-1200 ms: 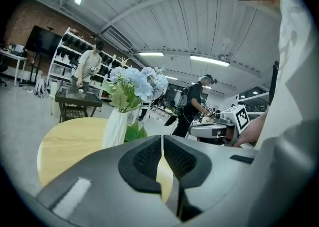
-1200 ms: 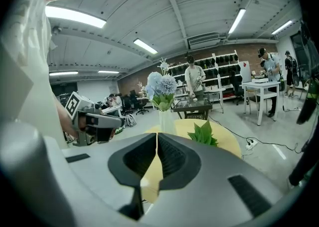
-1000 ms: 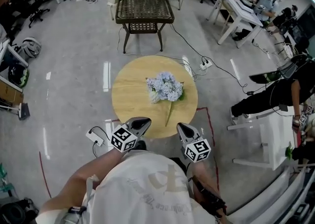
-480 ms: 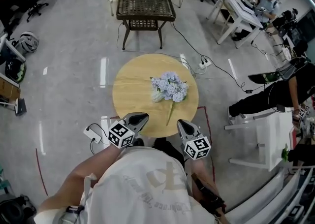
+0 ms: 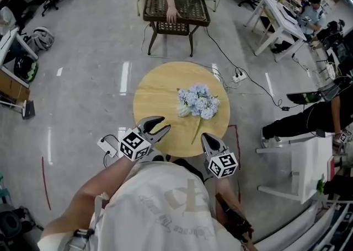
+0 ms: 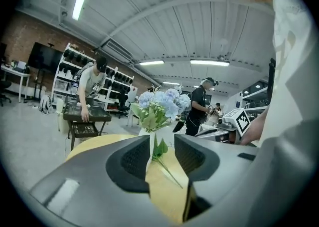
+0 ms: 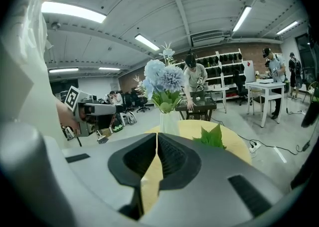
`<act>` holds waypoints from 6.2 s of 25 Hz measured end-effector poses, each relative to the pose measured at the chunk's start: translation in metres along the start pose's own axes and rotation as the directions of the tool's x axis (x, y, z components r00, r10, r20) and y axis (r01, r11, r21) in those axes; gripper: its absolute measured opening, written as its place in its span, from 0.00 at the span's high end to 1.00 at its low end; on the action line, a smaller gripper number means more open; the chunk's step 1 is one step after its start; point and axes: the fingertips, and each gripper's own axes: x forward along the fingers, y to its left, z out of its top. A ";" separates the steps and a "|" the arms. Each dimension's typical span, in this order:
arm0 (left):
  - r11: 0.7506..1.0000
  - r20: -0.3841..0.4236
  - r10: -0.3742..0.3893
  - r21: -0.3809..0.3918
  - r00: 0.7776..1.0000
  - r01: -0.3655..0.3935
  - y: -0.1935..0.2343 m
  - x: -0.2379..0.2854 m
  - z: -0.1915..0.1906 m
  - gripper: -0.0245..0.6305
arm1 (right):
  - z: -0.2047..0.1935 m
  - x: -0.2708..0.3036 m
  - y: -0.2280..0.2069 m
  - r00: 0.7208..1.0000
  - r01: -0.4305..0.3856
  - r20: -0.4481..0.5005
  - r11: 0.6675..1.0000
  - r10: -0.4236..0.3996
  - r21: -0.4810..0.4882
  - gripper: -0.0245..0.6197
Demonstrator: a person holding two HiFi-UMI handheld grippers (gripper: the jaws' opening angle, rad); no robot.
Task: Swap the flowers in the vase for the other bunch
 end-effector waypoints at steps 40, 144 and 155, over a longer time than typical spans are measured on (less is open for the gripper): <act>0.906 -0.126 -0.241 0.327 0.962 0.270 0.018 0.078 0.088 0.36 | -0.001 0.003 -0.048 0.999 0.012 -0.042 0.999 -0.010 0.046 0.95; 0.970 0.345 -0.120 0.239 0.931 0.037 0.034 -0.009 0.239 0.91 | -0.003 -0.004 -0.043 1.000 0.017 -0.013 0.996 -0.016 0.083 0.95; 0.994 0.289 -0.023 0.110 0.957 -0.009 0.063 -0.010 0.192 0.91 | -0.001 0.007 -0.042 1.000 -0.007 -0.029 0.997 0.010 0.080 0.95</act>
